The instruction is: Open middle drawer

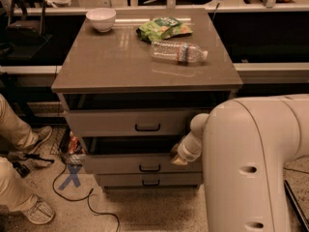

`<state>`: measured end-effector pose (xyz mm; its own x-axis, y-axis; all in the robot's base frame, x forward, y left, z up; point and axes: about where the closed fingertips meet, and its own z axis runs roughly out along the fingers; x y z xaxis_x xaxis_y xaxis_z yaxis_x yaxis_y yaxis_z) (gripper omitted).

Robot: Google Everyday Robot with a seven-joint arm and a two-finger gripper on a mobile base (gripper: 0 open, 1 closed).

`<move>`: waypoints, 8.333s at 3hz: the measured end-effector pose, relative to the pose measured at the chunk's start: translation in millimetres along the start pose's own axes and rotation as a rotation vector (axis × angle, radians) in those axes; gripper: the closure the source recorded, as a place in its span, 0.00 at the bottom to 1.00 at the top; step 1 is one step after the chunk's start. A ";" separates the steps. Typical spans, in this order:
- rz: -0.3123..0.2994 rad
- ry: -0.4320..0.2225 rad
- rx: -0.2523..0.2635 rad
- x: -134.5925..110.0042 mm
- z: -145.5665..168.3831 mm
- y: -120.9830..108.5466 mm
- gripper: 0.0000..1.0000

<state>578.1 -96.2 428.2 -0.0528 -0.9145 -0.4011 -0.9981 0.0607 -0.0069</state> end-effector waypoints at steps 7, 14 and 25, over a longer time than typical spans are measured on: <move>-0.016 0.043 0.012 7.6 2.6 14.4 0.00; -0.139 -0.159 0.019 16.9 12.0 27.5 0.75; -0.036 -0.102 -0.048 38.7 1.5 85.5 1.00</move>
Offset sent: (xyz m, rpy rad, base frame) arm 0.0000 0.0000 0.0036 0.0000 0.0000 0.0000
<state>490.7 -125.8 410.8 -0.0155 -0.8704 -0.4921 -0.9998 0.0068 0.0195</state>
